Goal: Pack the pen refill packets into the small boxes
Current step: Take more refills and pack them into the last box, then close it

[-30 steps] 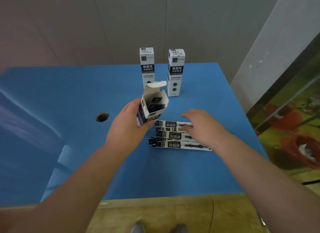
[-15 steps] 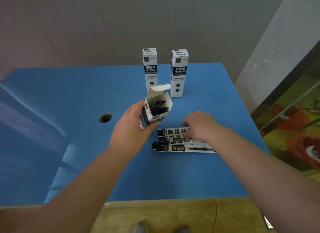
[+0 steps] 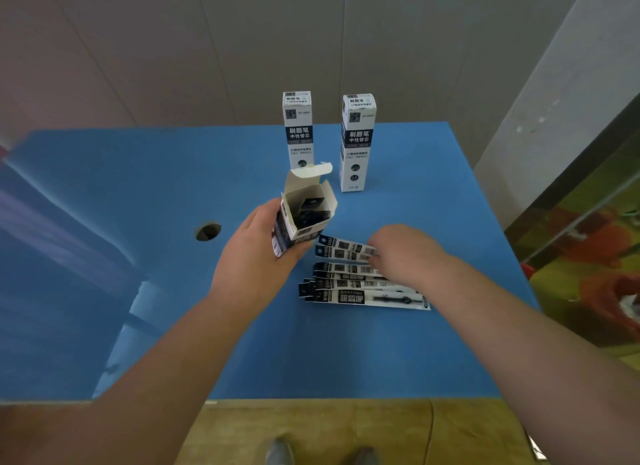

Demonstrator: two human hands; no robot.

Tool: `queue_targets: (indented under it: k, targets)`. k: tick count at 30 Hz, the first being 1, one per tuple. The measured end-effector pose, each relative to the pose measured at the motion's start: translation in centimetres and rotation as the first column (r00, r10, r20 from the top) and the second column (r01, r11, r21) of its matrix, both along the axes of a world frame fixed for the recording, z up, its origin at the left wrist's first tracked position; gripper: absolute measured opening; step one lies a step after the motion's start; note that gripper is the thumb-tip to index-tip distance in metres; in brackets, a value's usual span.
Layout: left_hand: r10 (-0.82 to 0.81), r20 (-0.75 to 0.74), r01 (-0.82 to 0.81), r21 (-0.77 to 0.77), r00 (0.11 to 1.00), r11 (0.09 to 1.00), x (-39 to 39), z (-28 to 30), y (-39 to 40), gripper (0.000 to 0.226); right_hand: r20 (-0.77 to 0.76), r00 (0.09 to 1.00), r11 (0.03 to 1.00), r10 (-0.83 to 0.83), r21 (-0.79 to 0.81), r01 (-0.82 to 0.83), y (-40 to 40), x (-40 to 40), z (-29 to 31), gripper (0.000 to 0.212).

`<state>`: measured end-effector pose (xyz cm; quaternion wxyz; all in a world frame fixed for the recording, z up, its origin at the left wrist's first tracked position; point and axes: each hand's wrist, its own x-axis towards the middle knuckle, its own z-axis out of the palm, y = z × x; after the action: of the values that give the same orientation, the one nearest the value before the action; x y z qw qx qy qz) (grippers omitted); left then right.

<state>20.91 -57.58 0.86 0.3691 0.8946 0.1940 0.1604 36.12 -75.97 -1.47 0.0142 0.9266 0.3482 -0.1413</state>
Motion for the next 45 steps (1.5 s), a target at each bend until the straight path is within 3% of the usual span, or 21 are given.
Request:
queue_targets:
  k: [4, 9, 14, 17, 21, 24, 28, 31, 37, 45]
  targets:
    - [0.008, -0.001, -0.008, 0.016, 1.000, 1.000, 0.1, 0.1, -0.2, 0.054, 0.026, 0.999, 0.996, -0.020, 0.089, 0.017, -0.5, 0.5, 1.0, 0.030]
    - [0.033, 0.003, -0.033, 0.003, 0.999, 0.999, 0.2, 0.0, -0.7, 0.053, -0.257, 0.958, 0.911, -0.128, 0.351, 0.216, -1.7, 0.4, 4.3, 0.026]
    - [0.065, 0.013, -0.065, 0.016, 0.998, 0.998, 0.3, 0.0, -1.2, 0.051, -0.529, 0.836, 0.668, -0.148, 0.569, 0.478, -3.6, -0.8, 6.5, 0.019]
    - [0.086, 0.010, -0.087, 0.040, 0.996, 0.995, 0.5, -0.1, -1.6, 0.052, -0.687, 0.725, 0.509, -0.050, 0.607, 0.610, -4.4, -1.9, 6.7, 0.014]
    - [0.112, -0.003, -0.111, 0.064, 0.994, 0.992, 0.7, -0.2, -1.9, 0.053, -0.762, 0.637, 0.311, 0.118, 0.638, 0.705, -4.5, -3.5, 7.0, 0.013]
    - [0.117, -0.005, -0.116, 0.101, 0.993, 0.988, 0.8, -0.3, -2.1, 0.051, -0.771, 0.617, 0.165, 0.157, 0.637, 0.753, -3.8, -4.3, 7.6, 0.013]
    - [0.128, -0.003, -0.127, 0.111, 0.992, 0.986, 0.7, -0.5, -2.5, 0.052, -0.716, 0.687, 0.021, 0.119, 0.694, 0.720, -2.6, -4.8, 8.6, 0.013]
    - [0.130, -0.008, -0.128, 0.133, 0.991, 0.983, 0.7, -0.4, -2.8, 0.053, -0.653, 0.754, 0.016, 0.066, 0.756, 0.654, -1.7, -4.9, 9.3, 0.013]
    - [0.130, 0.012, -0.131, 0.134, 0.991, 0.982, 0.6, -0.4, -3.2, 0.054, -0.505, 0.863, 0.175, -0.023, 0.848, 0.501, -0.5, -5.3, 9.8, 0.018]
    - [0.148, 0.014, -0.148, 0.130, 0.989, 0.980, 0.7, -0.2, -3.2, 0.052, -0.436, 0.896, 0.237, -0.085, 0.864, 0.444, -0.3, -5.6, 9.7, 0.020]
